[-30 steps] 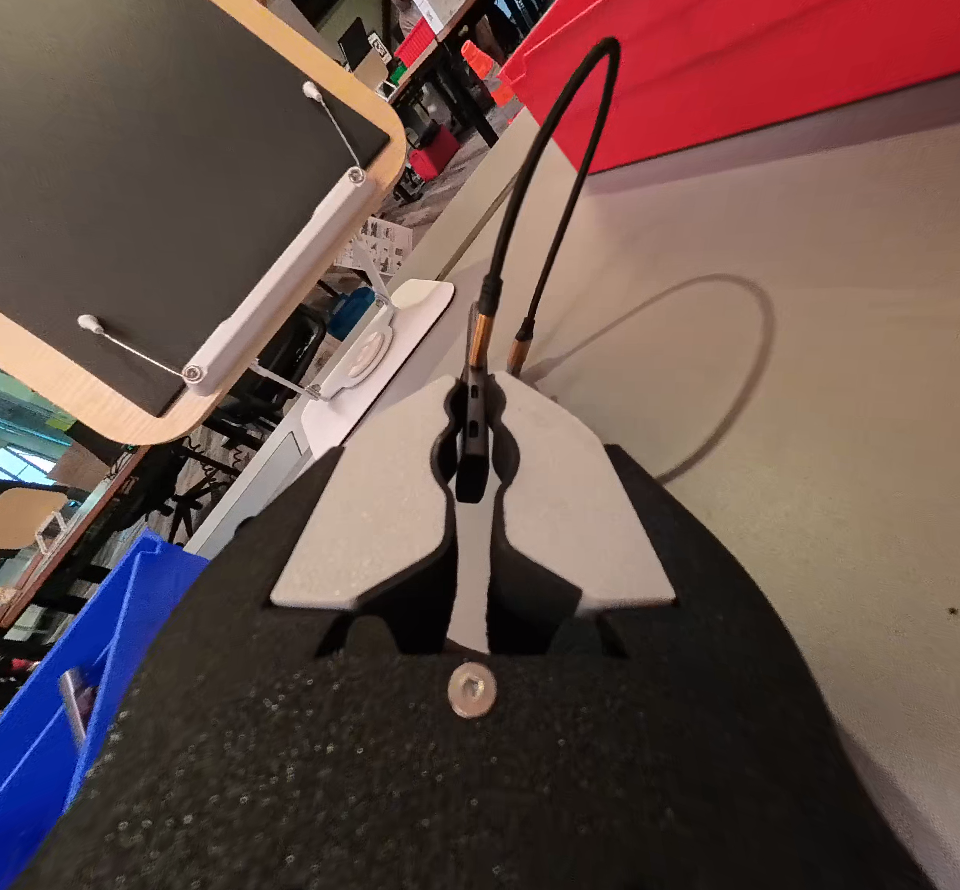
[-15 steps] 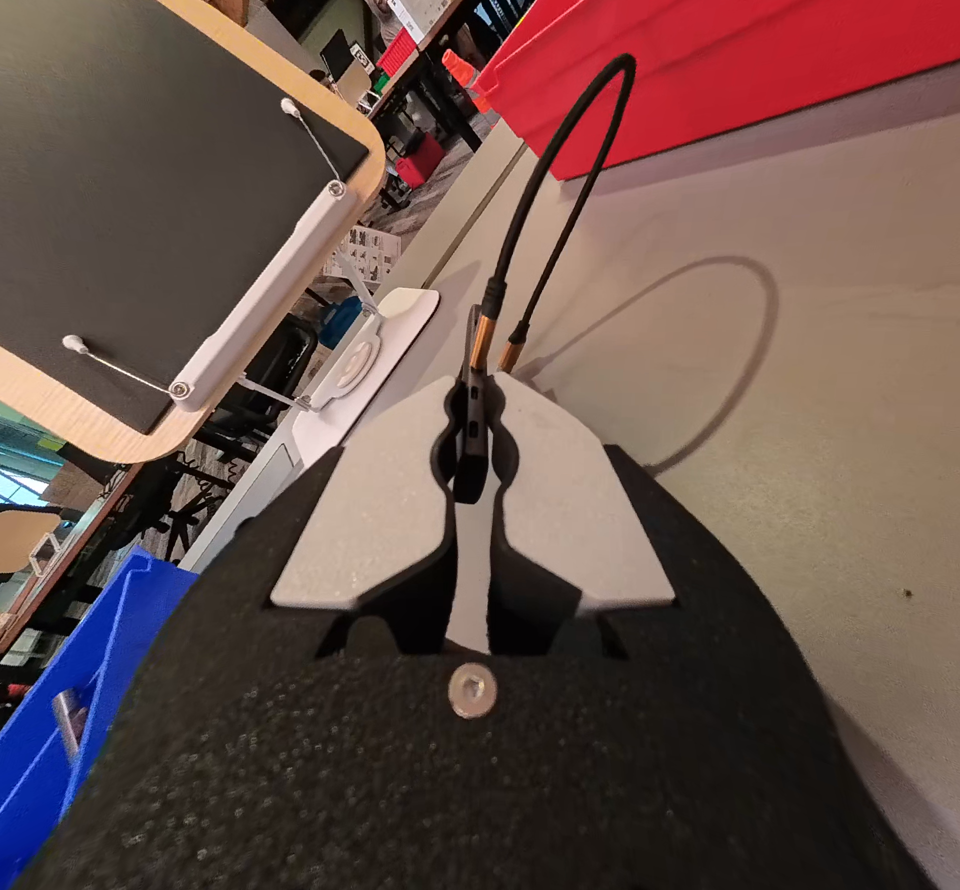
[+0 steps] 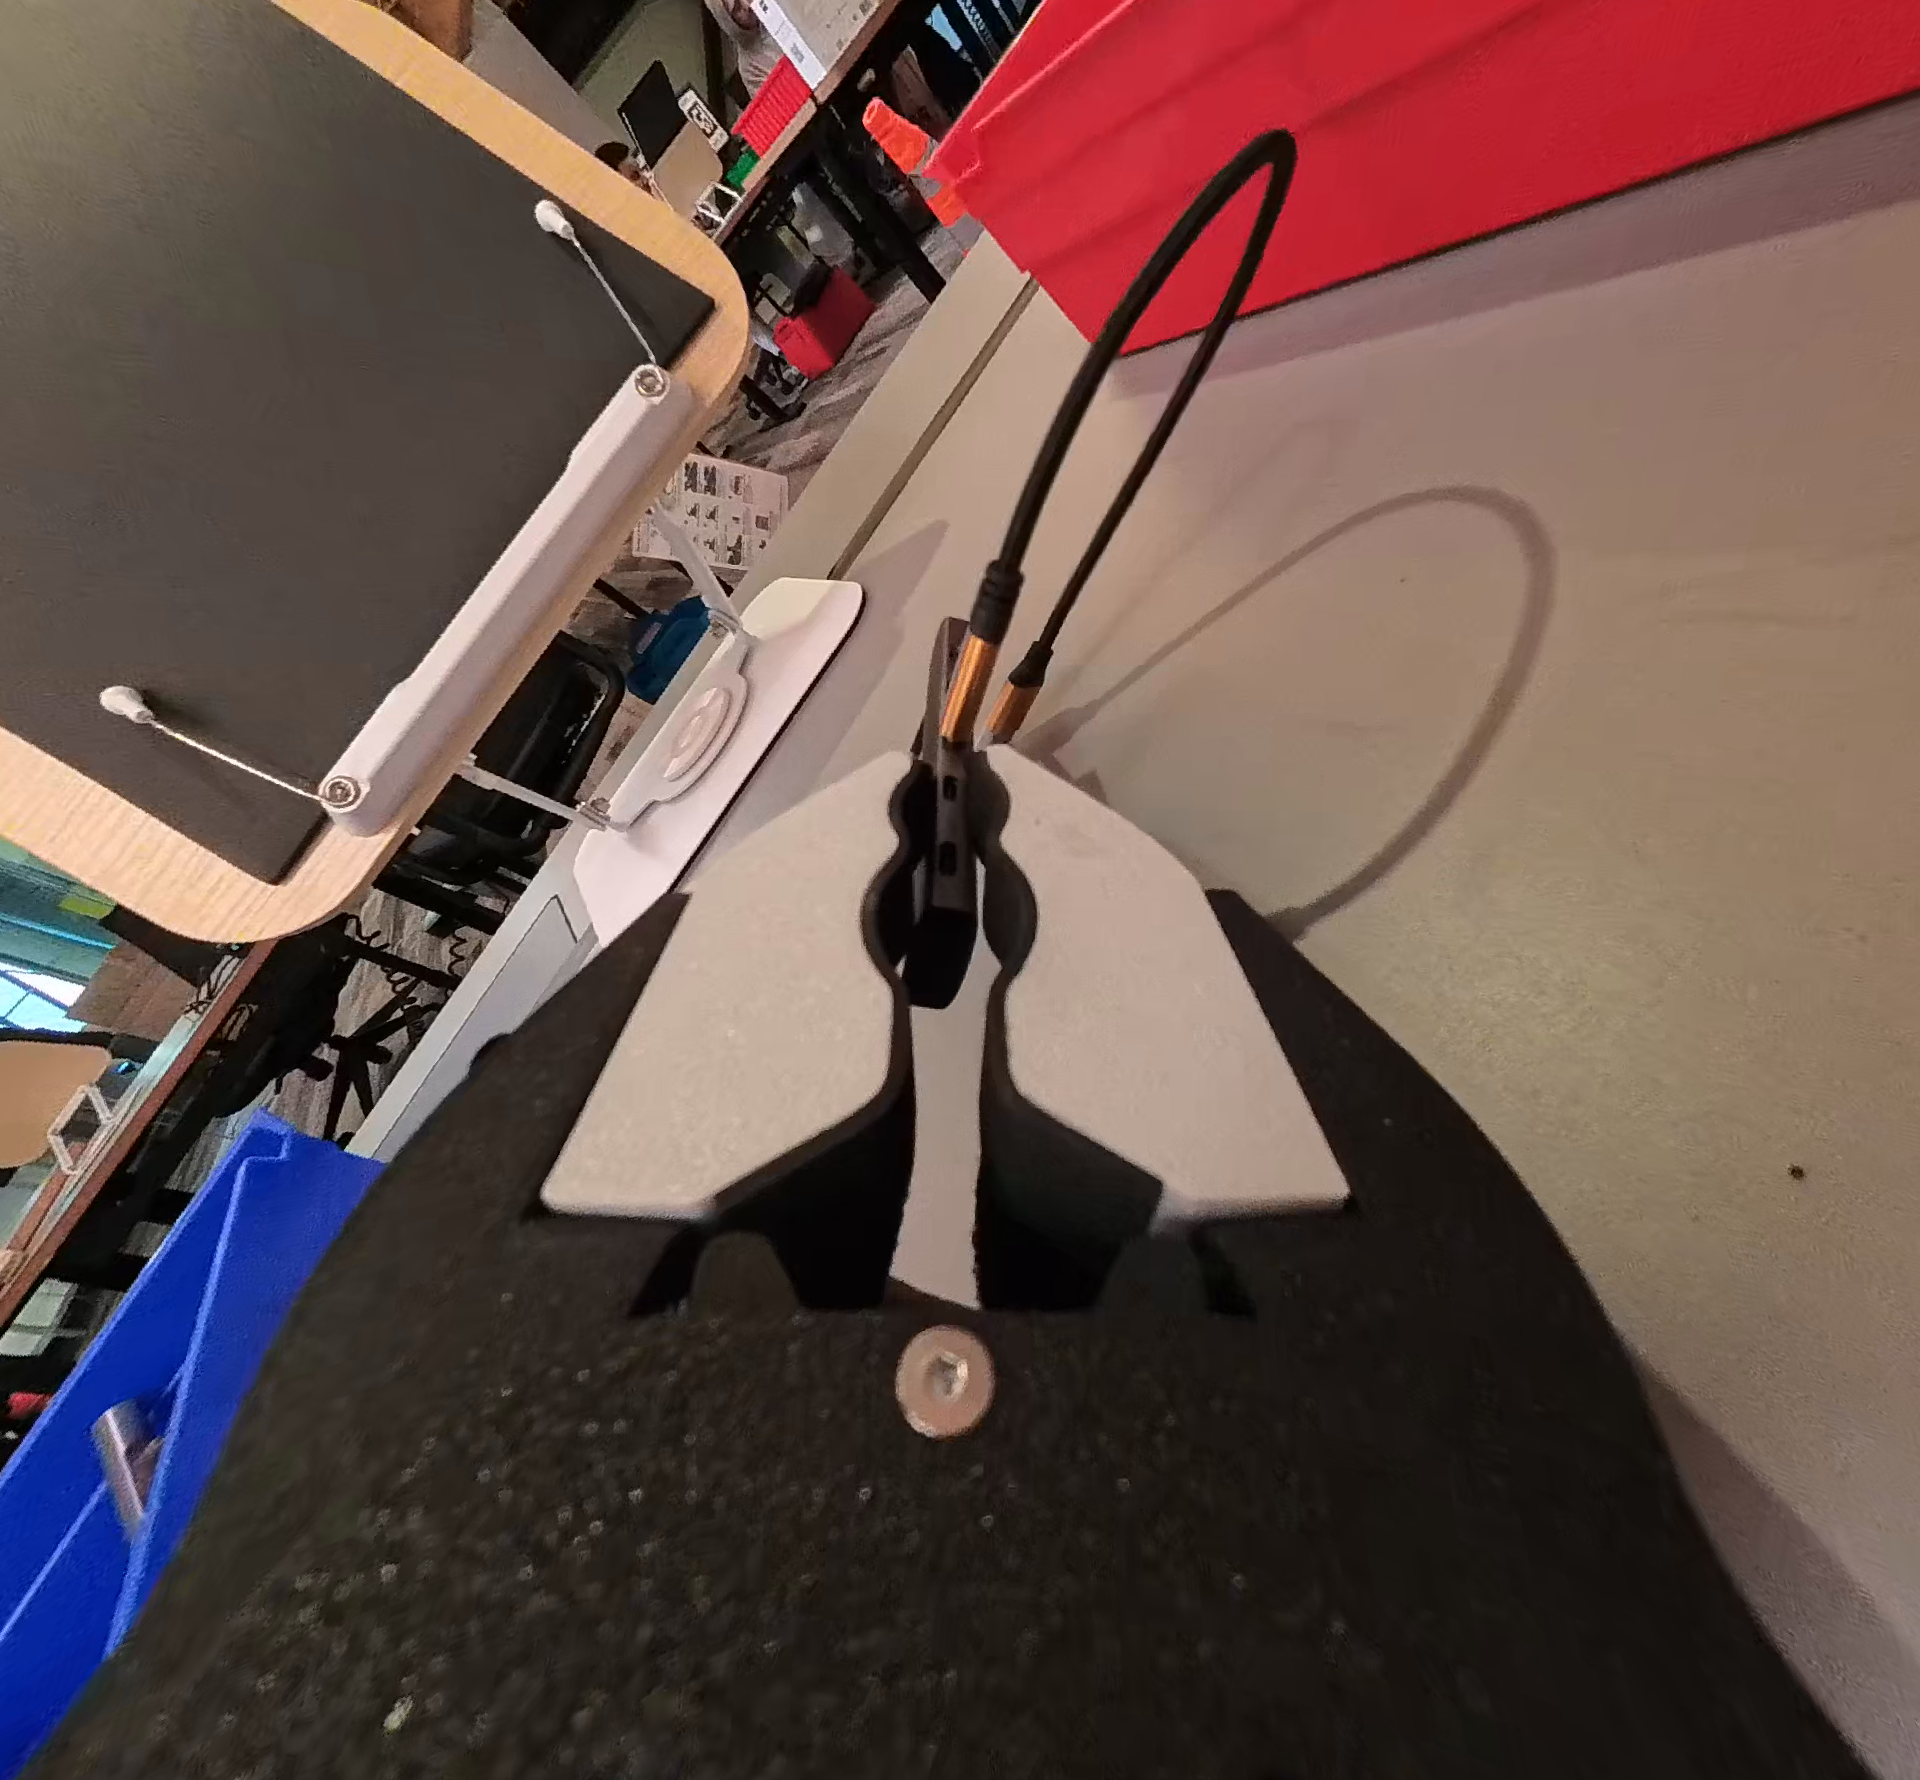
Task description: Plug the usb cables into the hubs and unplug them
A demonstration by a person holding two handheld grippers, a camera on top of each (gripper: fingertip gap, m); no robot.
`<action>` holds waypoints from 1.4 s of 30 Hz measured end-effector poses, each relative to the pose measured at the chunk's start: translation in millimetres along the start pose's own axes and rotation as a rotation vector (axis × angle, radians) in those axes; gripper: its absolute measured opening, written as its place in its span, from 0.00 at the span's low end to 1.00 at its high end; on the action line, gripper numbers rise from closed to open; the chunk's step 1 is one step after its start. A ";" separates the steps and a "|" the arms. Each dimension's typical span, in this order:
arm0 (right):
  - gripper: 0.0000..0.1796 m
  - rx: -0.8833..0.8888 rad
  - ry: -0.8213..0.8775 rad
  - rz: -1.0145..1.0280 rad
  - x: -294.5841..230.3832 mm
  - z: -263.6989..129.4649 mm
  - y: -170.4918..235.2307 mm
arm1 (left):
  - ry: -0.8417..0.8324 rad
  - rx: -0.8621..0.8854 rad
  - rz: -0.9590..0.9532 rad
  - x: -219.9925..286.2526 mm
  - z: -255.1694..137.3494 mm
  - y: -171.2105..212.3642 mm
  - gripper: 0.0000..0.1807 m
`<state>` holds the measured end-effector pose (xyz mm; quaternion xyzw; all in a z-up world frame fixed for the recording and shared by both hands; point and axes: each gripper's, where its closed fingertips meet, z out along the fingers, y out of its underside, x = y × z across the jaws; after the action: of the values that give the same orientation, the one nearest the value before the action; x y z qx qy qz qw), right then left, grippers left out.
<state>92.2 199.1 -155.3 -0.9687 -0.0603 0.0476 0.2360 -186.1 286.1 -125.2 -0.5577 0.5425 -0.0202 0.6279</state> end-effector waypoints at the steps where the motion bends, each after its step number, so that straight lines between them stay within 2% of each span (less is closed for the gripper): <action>1: 0.26 -0.026 0.068 -0.052 5.2 -6.7 0.7 | 0.000 0.005 0.002 0.1 -0.4 -0.7 0.00; 4: 0.25 -0.102 0.233 -0.191 15.8 -27.7 3.6 | -0.002 0.017 0.005 0.3 -1.7 -3.6 0.00; 7: 0.24 -0.022 0.238 -0.221 0.7 -43.4 -11.7 | -0.010 0.027 0.007 -0.9 -3.1 -6.3 0.00; 9: 0.24 0.095 0.138 -0.257 -33.4 -49.4 -30.0 | -0.007 0.020 0.003 -1.6 -2.7 -4.7 0.00; 12: 0.24 0.307 -0.131 -0.364 -114.3 -55.2 -55.5 | -0.022 0.031 -0.031 -12.3 -4.7 -4.0 0.00; 15: 0.24 0.464 -0.371 -0.362 -186.8 -45.5 -66.3 | 0.102 -0.065 -0.189 -16.7 -5.3 7.3 0.00; 16: 0.24 0.480 -0.400 -0.345 -203.2 -35.7 -65.2 | 0.172 -0.121 -0.256 -11.9 -5.9 13.9 0.02; 17: 0.24 0.489 -0.423 -0.335 -218.3 -25.0 -61.7 | 0.264 -0.183 -0.309 -1.8 -8.0 20.4 0.08; 19: 0.23 0.509 -0.458 -0.317 -244.1 -6.0 -52.1 | 0.397 -0.320 -0.343 15.6 -14.3 36.4 0.14; 21: 0.23 0.542 -0.521 -0.301 -266.5 2.9 -39.0 | 0.421 -0.405 -0.351 19.2 -14.3 50.6 0.20; 23: 0.22 0.581 -0.594 -0.281 -282.9 3.5 -27.7 | 0.403 -0.457 -0.396 16.2 -8.3 62.1 0.21; 25: 0.22 0.573 -0.636 -0.318 -291.6 2.9 -18.5 | 0.402 -0.482 -0.445 17.6 -2.5 68.8 0.21; 27: 0.21 0.612 -0.608 -0.352 -287.5 0.4 -21.1 | 0.427 -0.515 -0.487 25.0 0.1 75.2 0.23; 29: 0.20 0.666 -0.591 -0.362 -280.7 -2.3 -25.3 | 0.440 -0.506 -0.542 28.0 1.5 74.9 0.19; 31: 0.20 0.670 -0.576 -0.337 -271.9 2.1 -26.5 | 0.432 -0.509 -0.545 26.9 1.2 76.3 0.12; 36: 0.20 0.701 -0.526 -0.205 -252.4 5.6 -38.1 | 0.312 -0.436 -0.488 17.8 -4.3 73.9 0.12; 39: 0.22 0.682 -0.465 -0.126 -238.9 12.1 -42.3 | 0.254 -0.378 -0.462 10.0 -18.3 54.7 0.12; 42: 0.28 0.656 -0.556 -0.002 -242.1 9.1 -46.9 | 0.201 -0.297 -0.402 4.6 -36.2 20.8 0.12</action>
<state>-152.6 210.7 -126.2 -0.7927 -0.1044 0.3231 0.5063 -221.7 266.5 -135.6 -0.7355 0.4776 -0.1196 0.4655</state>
